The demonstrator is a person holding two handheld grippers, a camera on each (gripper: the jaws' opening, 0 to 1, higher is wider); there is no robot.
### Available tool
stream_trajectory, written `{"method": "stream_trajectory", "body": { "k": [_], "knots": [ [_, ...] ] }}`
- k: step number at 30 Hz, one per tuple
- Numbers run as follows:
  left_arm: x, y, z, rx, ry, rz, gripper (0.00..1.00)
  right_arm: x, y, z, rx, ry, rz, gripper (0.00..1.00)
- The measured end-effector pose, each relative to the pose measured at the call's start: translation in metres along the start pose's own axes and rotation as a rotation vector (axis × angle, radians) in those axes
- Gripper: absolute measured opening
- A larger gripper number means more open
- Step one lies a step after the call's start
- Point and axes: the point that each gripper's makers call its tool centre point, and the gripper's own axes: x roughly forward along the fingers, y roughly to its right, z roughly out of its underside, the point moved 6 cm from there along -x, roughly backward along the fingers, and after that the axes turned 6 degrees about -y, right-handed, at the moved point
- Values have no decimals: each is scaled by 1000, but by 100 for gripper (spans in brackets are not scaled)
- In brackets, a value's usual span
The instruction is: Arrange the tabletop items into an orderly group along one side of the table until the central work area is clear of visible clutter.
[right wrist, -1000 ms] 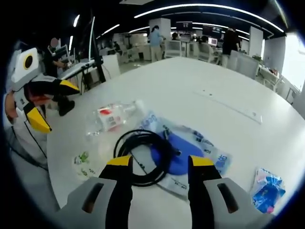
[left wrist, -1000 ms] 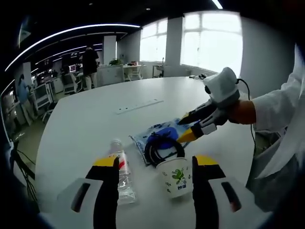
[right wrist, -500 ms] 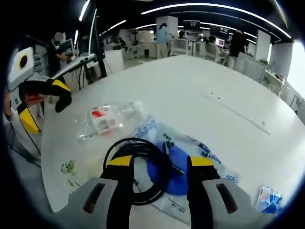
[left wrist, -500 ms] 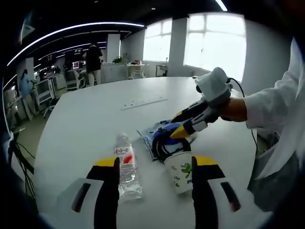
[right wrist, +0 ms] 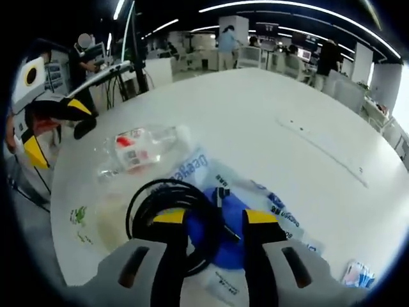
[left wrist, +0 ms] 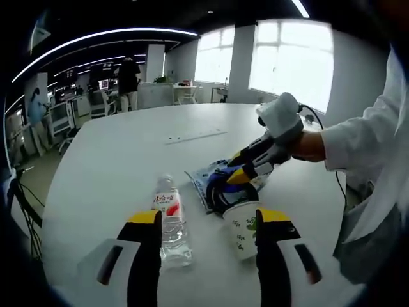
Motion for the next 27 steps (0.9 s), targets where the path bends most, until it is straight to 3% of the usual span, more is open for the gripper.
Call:
{"method": "stream_trajectory", "body": {
  "k": [10, 27],
  "knots": [
    [4, -1, 2, -3, -6, 5, 58, 4, 1, 2, -79, -28, 11, 18],
    [10, -3, 3, -5, -12, 7, 56, 11, -4, 3, -258, -72, 37, 14]
  ]
}}
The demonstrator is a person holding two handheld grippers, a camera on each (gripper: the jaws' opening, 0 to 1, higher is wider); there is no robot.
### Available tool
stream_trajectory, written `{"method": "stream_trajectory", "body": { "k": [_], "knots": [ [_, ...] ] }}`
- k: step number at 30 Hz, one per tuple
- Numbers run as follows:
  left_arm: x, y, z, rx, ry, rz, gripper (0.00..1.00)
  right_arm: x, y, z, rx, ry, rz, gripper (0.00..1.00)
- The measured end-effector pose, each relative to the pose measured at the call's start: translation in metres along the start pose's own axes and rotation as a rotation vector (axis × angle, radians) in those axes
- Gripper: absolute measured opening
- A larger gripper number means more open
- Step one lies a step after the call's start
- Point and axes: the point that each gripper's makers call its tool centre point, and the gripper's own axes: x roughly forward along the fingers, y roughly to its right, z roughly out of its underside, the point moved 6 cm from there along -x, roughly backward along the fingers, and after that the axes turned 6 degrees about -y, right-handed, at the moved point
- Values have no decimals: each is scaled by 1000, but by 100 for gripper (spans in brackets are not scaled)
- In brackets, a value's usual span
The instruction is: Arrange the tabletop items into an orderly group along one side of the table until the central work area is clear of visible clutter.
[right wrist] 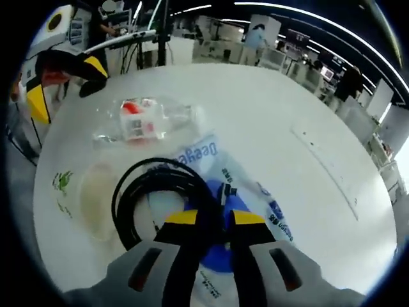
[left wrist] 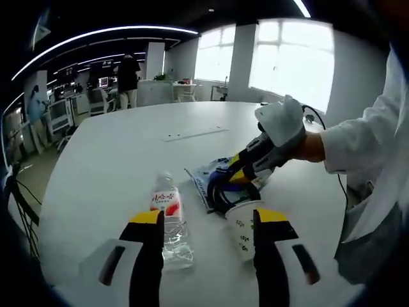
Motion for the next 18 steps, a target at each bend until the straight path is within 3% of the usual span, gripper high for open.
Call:
{"method": "stream_trajectory", "body": {
  "k": [2, 18],
  "knots": [
    [1, 0, 0, -6, 2, 2, 56, 1, -1, -2, -61, -1, -1, 12],
    [9, 3, -2, 5, -4, 19, 54, 2, 0, -2, -51, 10, 2, 9]
  ]
}}
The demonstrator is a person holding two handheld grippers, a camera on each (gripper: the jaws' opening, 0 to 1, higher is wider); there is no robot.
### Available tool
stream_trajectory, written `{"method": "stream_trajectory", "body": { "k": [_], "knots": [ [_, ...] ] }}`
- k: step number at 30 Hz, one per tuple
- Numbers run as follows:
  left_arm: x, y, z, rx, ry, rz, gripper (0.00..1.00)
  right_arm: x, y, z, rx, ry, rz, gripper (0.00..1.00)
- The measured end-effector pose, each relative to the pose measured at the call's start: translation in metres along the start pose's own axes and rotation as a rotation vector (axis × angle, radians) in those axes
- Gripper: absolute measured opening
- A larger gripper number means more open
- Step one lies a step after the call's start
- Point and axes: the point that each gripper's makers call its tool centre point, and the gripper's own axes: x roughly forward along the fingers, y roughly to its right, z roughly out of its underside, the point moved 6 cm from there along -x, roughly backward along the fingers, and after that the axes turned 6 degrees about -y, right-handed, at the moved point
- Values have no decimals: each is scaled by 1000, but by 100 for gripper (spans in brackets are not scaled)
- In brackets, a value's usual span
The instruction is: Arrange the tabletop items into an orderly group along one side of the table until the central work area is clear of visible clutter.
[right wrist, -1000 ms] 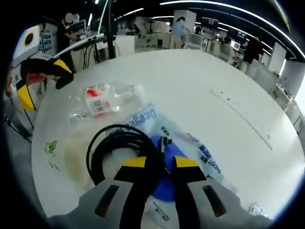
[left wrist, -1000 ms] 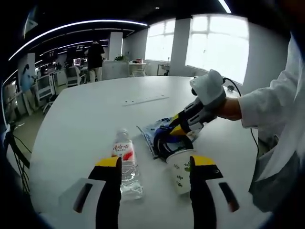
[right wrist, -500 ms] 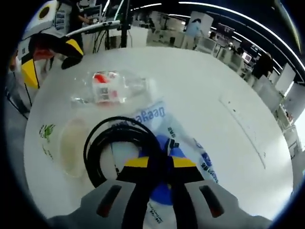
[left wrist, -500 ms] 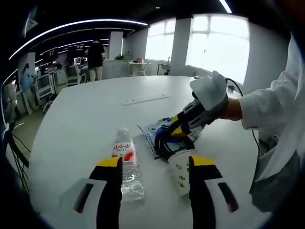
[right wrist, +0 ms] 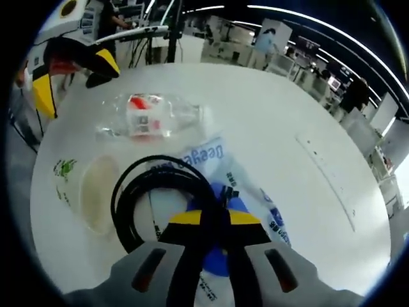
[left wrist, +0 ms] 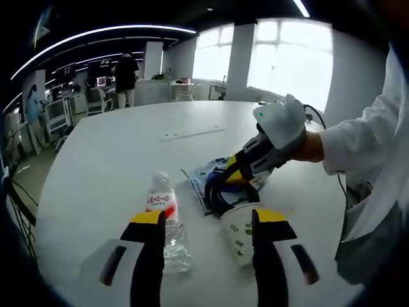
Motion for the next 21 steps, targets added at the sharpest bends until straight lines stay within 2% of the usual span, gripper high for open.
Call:
{"method": "stream_trajectory", "body": {
  "k": [14, 21],
  "knots": [
    [11, 5, -9, 26, -15, 22, 51, -5, -1, 0, 28, 23, -7, 6],
    [27, 8, -19, 53, -37, 38, 51, -8, -1, -1, 33, 41, -6, 6]
  ]
}}
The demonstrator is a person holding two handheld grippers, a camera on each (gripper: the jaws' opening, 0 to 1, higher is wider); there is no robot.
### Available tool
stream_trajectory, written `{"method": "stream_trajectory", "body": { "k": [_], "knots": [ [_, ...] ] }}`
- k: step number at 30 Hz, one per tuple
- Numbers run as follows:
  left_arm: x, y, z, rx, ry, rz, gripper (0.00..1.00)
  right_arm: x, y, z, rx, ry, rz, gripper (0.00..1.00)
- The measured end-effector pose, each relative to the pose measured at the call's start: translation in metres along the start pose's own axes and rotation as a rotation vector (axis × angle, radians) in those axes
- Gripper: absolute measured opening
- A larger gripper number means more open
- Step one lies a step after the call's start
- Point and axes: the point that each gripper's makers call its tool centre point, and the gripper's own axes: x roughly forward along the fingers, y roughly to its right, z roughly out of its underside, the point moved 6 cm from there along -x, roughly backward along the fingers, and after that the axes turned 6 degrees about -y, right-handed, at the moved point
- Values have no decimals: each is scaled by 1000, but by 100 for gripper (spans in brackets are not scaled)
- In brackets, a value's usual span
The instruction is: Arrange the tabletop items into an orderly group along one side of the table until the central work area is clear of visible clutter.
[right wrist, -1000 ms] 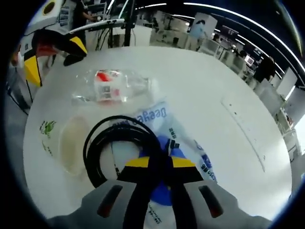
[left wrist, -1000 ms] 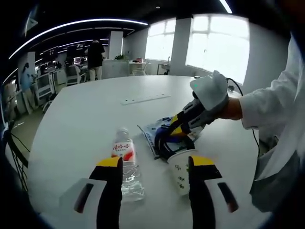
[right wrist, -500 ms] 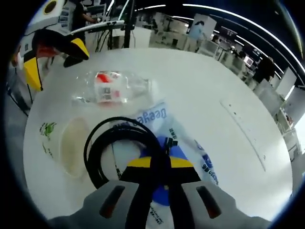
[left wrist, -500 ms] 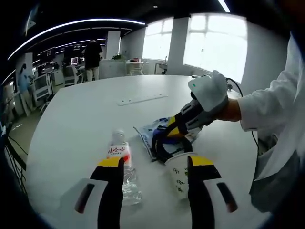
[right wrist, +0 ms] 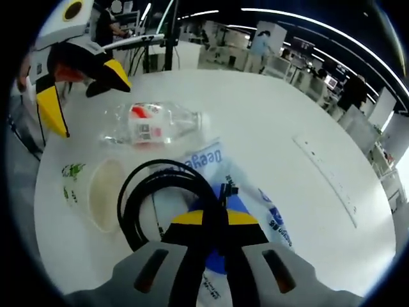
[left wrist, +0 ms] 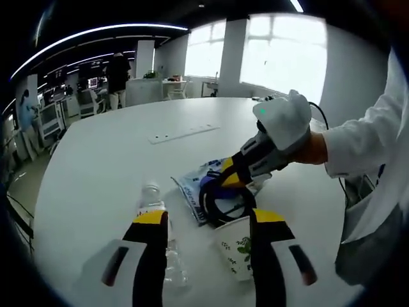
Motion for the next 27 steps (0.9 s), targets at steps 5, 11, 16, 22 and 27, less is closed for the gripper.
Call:
{"method": "stream_trajectory", "body": {
  "k": [5, 11, 16, 22, 27],
  "knots": [
    [14, 0, -6, 10, -28, 8, 48, -3, 0, 0, 0, 12, 4, 6],
    [34, 3, -12, 22, -78, 23, 45, -5, 0, -1, 8, 26, 10, 6],
    [49, 2, -11, 6, -142, 35, 41, -7, 1, -4, 5, 35, 15, 6],
    [62, 0, -3, -26, -220, 41, 32, -8, 1, -4, 8, 41, 17, 6],
    [69, 0, 7, -50, -268, 46, 24, -8, 1, -4, 12, 44, 17, 6]
  ]
}}
